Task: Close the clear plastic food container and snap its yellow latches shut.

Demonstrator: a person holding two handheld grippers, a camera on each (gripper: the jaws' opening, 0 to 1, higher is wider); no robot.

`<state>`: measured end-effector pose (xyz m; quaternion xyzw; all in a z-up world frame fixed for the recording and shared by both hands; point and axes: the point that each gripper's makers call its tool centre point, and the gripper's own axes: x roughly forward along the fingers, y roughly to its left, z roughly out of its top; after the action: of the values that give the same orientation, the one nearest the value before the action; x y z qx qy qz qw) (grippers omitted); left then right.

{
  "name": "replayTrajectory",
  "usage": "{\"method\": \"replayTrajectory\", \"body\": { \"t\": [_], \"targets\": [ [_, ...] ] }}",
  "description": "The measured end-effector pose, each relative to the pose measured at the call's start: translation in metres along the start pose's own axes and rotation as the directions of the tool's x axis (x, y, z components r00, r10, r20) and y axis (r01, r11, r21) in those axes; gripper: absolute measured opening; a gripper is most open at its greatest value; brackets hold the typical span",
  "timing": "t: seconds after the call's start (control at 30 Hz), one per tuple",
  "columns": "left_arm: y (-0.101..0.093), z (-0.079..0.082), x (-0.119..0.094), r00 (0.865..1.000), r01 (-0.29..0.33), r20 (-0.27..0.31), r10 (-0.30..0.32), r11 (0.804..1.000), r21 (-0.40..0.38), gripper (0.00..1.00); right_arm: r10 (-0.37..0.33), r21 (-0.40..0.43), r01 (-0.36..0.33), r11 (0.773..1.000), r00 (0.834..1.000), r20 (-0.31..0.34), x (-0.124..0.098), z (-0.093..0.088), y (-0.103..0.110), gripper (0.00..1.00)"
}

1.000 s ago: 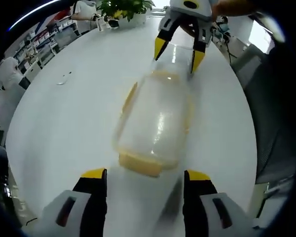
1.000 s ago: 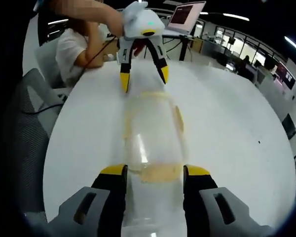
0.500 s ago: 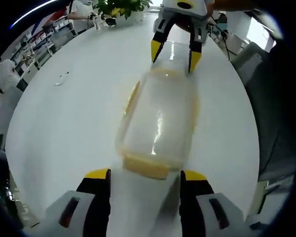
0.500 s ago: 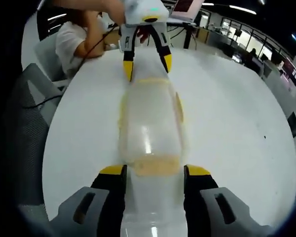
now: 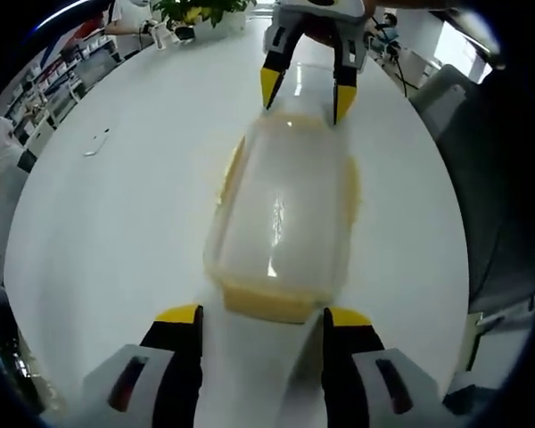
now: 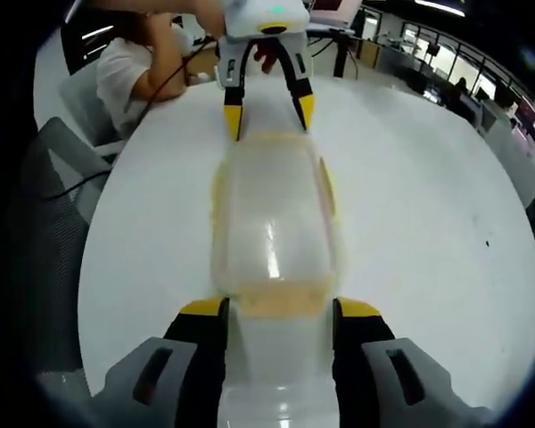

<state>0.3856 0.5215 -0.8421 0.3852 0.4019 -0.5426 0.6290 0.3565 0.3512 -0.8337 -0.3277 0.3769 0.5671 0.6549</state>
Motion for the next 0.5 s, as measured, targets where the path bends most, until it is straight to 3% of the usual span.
{"method": "replayTrajectory", "body": {
  "t": [0.5],
  "targets": [
    [-0.001,0.004,0.008,1.0,0.025,-0.012,-0.025,0.999,0.048,0.46,0.017,-0.096,-0.027,0.995,0.994,-0.104,0.014,-0.009,-0.001,0.39]
  ]
}}
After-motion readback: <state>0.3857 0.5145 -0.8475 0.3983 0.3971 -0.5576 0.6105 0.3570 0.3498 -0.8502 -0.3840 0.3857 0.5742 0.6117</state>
